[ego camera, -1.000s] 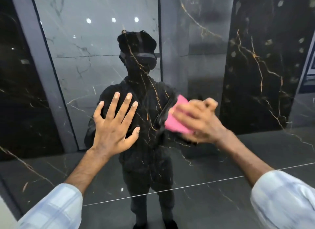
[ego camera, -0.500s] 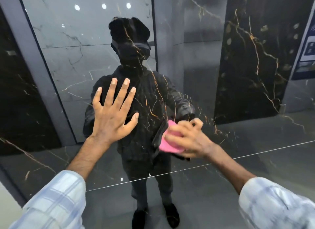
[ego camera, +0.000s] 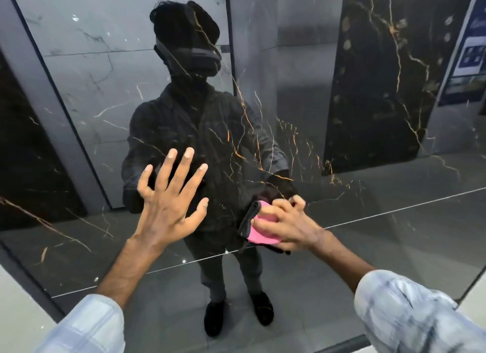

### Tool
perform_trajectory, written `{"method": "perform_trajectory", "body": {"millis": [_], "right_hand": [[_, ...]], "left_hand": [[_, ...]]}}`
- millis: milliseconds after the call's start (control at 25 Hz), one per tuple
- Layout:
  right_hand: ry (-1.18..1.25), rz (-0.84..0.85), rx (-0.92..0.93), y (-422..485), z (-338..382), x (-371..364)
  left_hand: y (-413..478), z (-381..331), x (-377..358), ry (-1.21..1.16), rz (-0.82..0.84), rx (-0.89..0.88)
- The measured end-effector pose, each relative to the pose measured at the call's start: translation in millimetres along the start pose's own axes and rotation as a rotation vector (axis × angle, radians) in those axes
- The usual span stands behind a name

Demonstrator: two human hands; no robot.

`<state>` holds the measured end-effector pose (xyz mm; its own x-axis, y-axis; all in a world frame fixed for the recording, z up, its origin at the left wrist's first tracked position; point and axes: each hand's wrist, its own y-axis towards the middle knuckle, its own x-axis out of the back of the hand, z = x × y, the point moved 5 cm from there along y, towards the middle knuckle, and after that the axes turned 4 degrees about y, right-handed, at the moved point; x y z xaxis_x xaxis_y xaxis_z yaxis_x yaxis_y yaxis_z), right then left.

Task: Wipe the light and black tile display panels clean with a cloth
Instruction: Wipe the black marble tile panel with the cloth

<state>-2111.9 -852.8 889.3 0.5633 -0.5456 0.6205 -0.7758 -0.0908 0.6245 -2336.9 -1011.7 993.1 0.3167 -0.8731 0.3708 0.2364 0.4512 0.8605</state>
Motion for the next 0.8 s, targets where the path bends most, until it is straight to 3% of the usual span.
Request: {"method": "perform_trajectory", "body": {"millis": [80,200,280,360,520,640,720,800], "right_hand": [[0.052,-0.129,-0.205,7,-32,27],[0.292,-0.485,-0.864,-13,-63,46],[0.405,-0.655,-1.217,-30,-43,26],[0.477,-0.709,-1.497,-40,-7,-4],[0.614,-0.631,-2.056,-45,70,-49],[0.742,-0.610,-2.196,-27,89,-55],[0.729,-0.651,-2.037,0,81,-43],[0.644,-0.709,-1.755,31,71,-23]], "left_hand": [[-23,7,-3,-0.007,0.048,0.045],[-50,19,-11,0.014,0.164,0.087],[-57,21,-15,0.033,0.206,0.057],[-58,22,-19,0.026,0.215,0.041],[-59,20,-24,0.008,0.202,0.039],[-60,18,-25,-0.013,0.194,0.050],[-59,18,-23,-0.051,0.175,0.052],[-61,17,-17,-0.129,0.138,0.077]]}}
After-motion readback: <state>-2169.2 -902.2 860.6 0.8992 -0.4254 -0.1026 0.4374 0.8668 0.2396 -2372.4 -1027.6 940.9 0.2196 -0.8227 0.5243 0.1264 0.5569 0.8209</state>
